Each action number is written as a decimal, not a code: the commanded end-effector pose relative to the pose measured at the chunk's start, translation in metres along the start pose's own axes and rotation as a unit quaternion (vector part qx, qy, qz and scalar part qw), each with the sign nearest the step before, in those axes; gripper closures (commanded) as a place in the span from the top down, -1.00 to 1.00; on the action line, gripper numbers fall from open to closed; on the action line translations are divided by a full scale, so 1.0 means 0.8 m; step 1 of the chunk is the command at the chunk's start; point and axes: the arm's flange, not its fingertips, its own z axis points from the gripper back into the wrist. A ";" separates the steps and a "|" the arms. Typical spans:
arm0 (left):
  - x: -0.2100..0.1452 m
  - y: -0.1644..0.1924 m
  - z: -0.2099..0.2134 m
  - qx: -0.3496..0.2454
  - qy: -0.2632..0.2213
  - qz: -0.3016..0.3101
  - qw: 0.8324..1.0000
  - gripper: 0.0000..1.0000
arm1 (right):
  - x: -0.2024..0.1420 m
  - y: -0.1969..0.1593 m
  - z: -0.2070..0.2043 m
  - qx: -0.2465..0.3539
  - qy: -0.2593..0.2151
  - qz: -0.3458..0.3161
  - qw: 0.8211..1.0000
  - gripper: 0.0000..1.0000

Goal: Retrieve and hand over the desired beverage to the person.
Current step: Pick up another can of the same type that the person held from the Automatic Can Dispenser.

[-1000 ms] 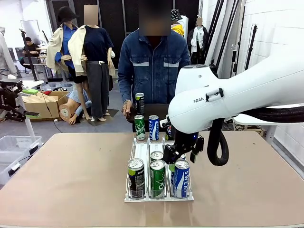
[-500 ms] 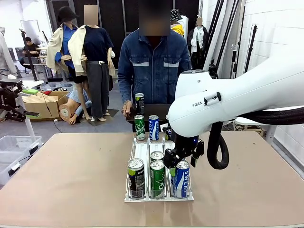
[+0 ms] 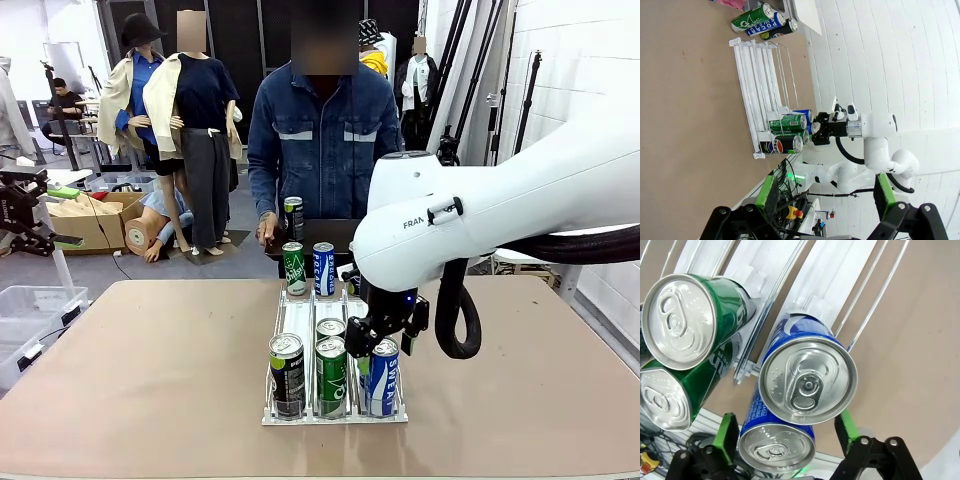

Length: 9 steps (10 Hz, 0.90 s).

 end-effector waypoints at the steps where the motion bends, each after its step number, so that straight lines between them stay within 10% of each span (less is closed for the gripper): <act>1: -0.002 -0.001 0.000 0.002 -0.005 -0.001 1.000 1.00 | 0.005 0.004 -0.004 -0.013 -0.002 0.014 1.000 0.67; 8: -0.002 -0.001 0.000 0.002 -0.005 -0.001 1.000 1.00 | 0.005 0.007 -0.005 -0.016 0.007 0.016 1.000 -1.00; 9: -0.002 -0.001 0.000 0.002 -0.005 -0.001 1.000 1.00 | 0.005 0.005 -0.003 0.002 -0.004 0.007 1.000 -1.00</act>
